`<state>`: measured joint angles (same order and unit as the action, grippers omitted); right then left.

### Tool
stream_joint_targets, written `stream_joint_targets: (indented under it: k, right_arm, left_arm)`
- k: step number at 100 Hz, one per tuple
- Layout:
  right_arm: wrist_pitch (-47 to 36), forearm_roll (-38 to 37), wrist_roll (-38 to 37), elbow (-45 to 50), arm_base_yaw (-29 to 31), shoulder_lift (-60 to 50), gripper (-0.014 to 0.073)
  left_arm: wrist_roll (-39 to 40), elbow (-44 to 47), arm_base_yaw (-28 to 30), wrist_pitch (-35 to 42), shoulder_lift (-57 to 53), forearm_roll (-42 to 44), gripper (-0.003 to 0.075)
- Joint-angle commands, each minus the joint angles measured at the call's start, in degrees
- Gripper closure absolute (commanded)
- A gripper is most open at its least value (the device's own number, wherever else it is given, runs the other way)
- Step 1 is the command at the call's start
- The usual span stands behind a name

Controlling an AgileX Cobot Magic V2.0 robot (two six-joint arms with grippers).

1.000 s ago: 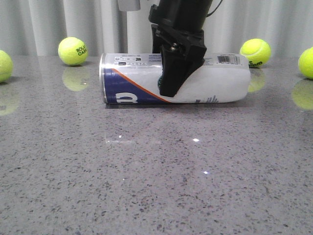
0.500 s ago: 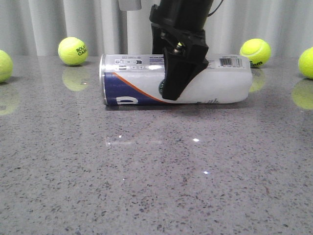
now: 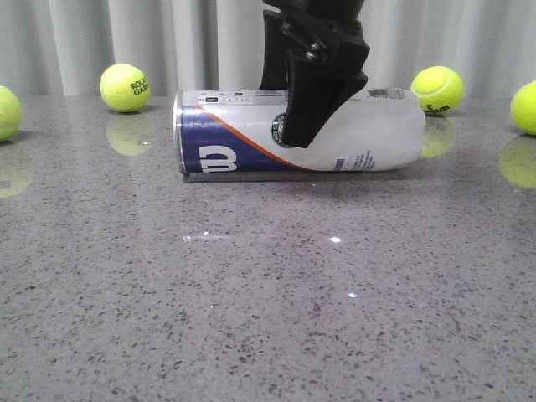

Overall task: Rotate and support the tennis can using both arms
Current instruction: 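Roll the can on the table with the right gripper, turning its logo upward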

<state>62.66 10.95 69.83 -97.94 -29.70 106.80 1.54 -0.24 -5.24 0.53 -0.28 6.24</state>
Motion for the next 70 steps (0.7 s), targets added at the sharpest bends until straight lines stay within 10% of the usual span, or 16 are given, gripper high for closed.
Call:
stream_joint_targets:
  k: [1,70]
  right_arm:
    - [-1.16,-0.05,0.37,-1.90,0.07,-3.49,-0.0063]
    - [-6.93,-1.97,0.31,-1.90,0.17,-3.49,-0.0063]
  left_arm:
    - [0.56,2.72,0.23,4.67,-2.13,-0.06,0.0741]
    - [0.56,2.72,0.23,4.67,-2.13,-0.06,0.0741]
